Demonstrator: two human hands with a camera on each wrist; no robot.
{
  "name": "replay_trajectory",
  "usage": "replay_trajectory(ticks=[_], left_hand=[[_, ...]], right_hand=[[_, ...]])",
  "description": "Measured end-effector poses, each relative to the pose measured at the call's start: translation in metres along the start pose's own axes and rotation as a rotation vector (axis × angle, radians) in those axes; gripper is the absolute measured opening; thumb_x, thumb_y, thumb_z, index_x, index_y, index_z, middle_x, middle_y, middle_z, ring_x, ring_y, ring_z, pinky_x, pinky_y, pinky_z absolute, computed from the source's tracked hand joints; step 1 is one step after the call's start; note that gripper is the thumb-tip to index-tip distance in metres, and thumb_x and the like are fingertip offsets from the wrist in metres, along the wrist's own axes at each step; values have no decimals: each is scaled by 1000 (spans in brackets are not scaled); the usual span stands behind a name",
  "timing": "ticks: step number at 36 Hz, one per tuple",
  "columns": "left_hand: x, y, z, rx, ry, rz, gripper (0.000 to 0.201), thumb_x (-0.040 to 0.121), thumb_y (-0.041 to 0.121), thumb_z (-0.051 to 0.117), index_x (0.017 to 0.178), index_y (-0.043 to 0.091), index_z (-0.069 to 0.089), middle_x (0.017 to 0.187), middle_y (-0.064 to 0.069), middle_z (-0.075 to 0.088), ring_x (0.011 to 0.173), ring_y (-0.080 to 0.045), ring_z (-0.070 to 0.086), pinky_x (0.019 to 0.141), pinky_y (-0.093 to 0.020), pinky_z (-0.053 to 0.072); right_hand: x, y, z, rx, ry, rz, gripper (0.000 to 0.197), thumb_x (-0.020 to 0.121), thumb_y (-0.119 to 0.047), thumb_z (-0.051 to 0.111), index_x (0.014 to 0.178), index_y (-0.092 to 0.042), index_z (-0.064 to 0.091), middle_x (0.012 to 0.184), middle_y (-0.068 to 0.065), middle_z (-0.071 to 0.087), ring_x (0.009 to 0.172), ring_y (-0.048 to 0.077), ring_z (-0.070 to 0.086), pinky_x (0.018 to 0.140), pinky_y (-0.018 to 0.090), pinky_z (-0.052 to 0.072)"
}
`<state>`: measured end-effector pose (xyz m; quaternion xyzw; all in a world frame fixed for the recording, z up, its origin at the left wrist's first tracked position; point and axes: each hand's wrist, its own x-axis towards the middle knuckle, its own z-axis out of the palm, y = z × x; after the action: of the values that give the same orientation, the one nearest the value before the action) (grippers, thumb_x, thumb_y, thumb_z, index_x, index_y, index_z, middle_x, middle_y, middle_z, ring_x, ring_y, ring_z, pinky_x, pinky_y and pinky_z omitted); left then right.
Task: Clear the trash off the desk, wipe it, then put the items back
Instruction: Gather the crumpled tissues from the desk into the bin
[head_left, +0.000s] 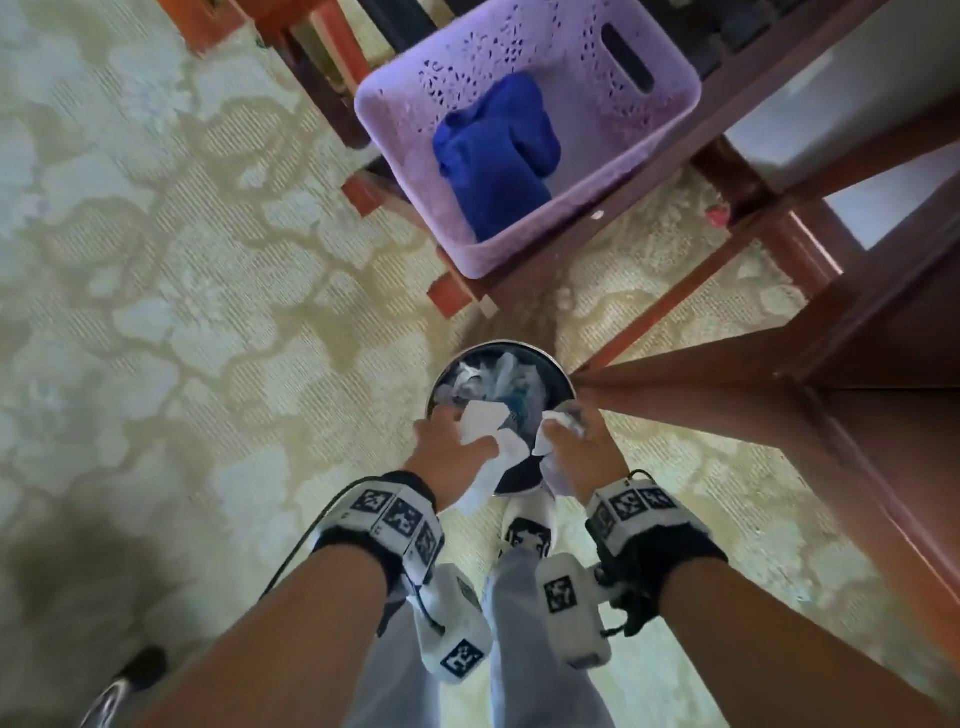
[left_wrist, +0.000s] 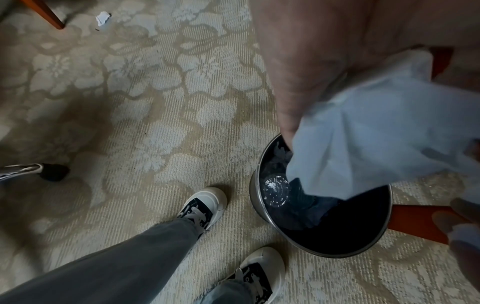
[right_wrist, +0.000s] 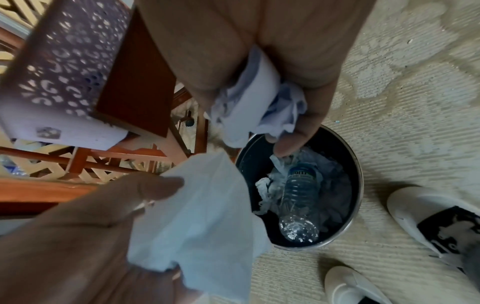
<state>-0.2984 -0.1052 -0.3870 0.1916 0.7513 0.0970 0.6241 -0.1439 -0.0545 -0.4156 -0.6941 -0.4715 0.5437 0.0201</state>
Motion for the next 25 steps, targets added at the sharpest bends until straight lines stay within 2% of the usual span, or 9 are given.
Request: replay_trajectory(ticks=[3, 5, 9, 13, 18, 21, 22, 25], left_hand=[[10, -4, 6, -15, -9, 41, 71, 93, 37, 56, 149, 20, 17, 147, -9, 25, 127, -29, 40, 91, -32, 36], [16, -8, 9, -38, -12, 81, 67, 93, 40, 55, 147, 26, 19, 149, -8, 27, 129, -28, 39, 97, -36, 36], [24, -10, 12, -147, -15, 119, 73, 94, 41, 54, 150, 37, 7, 156, -3, 21, 138, -26, 30, 104, -41, 31], [29, -10, 11, -268, -45, 139, 77, 93, 42, 53, 150, 40, 0, 159, 6, 12, 145, -21, 18, 115, -49, 21], [31, -8, 8, -318, -90, 119, 72, 96, 45, 46, 150, 42, -1, 160, 4, 9, 146, -20, 14, 116, -54, 18], [34, -6, 8, -321, -92, 117, 68, 97, 44, 44, 149, 43, 1, 160, 5, 8, 146, -22, 14, 115, -54, 19], [34, -6, 7, -332, -99, 110, 66, 97, 44, 43, 149, 44, 2, 160, 7, 8, 146, -22, 14, 115, -56, 21], [33, -7, 7, -351, -134, 127, 63, 99, 44, 38, 149, 44, -1, 159, 14, 1, 147, -17, 8, 114, -58, 18]], right_hand=[[10, 9, 7, -18, 25, 2, 19, 88, -22, 58, 105, -17, 51, 85, 1, 54, 80, 20, 53, 59, 26, 38], [15, 16, 12, -29, 26, -3, 18, 88, -22, 59, 104, -18, 50, 81, -3, 53, 76, 18, 53, 58, 25, 38], [26, 27, 18, -23, 59, -17, 14, 88, -13, 58, 97, -17, 48, 75, -4, 49, 67, 16, 50, 61, 20, 39], [37, 36, 17, -105, -9, 29, 16, 86, -19, 60, 96, -23, 48, 78, -11, 45, 78, 19, 54, 71, 32, 43], [41, 37, 13, -39, 10, 49, 15, 86, -25, 60, 96, -25, 48, 76, -6, 49, 79, 21, 53, 67, 29, 38], [41, 33, 10, -31, 16, 27, 26, 78, -38, 58, 98, -23, 49, 75, -6, 49, 78, 20, 52, 59, 26, 36], [42, 32, 9, -34, 28, 24, 27, 78, -37, 58, 98, -22, 49, 76, -5, 50, 78, 20, 53, 58, 26, 36], [44, 32, 4, -32, 115, -19, 21, 87, -23, 60, 105, -14, 54, 87, 6, 57, 82, 24, 54, 63, 27, 36]])
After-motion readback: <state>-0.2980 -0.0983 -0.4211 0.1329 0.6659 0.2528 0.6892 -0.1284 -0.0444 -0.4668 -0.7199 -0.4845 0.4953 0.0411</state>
